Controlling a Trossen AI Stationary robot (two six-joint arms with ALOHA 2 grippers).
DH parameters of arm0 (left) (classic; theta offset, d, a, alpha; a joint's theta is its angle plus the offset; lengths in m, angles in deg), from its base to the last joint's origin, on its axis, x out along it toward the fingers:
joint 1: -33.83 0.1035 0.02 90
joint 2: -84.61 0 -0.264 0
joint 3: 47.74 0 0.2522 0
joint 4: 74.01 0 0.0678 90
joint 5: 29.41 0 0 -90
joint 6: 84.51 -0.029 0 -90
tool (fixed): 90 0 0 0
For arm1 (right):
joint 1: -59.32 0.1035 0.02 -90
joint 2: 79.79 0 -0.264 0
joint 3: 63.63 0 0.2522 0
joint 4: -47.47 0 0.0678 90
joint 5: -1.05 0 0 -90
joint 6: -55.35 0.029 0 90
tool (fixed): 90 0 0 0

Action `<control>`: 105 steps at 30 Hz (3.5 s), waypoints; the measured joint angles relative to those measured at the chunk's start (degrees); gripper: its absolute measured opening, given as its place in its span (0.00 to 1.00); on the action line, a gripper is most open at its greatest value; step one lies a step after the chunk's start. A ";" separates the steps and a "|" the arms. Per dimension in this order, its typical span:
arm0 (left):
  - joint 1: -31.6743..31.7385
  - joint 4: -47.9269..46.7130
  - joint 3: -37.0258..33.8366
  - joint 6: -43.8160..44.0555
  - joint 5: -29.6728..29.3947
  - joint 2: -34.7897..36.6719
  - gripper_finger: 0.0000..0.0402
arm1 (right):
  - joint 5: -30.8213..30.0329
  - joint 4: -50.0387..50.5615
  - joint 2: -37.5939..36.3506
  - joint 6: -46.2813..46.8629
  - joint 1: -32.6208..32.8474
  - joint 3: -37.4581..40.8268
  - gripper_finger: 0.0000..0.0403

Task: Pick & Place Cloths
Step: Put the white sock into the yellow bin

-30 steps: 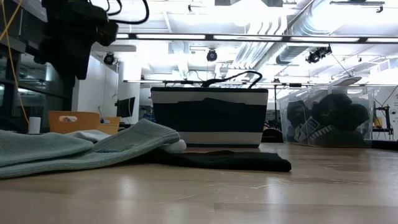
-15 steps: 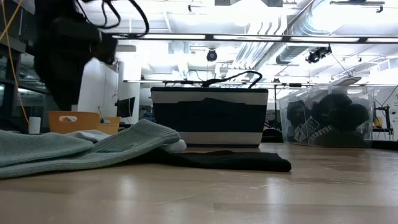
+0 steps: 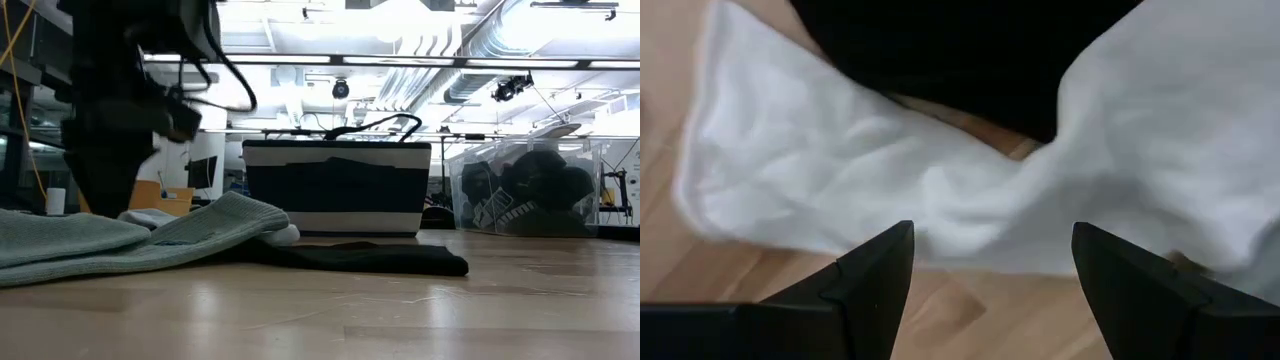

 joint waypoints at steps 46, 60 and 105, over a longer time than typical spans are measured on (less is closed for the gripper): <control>0.02 -9.84 12.31 -0.15 4.53 2.57 0.00 | 0.00 -0.29 0.01 -0.37 0.01 0.00 0.53; 0.02 -30.63 31.22 -1.97 -5.72 6.45 0.00 | -0.26 -0.05 0.01 -0.67 0.01 0.00 0.53; 54.34 -42.99 37.75 -38.15 -23.27 6.08 0.00 | -4.55 -0.04 -0.01 0.75 0.01 0.00 0.53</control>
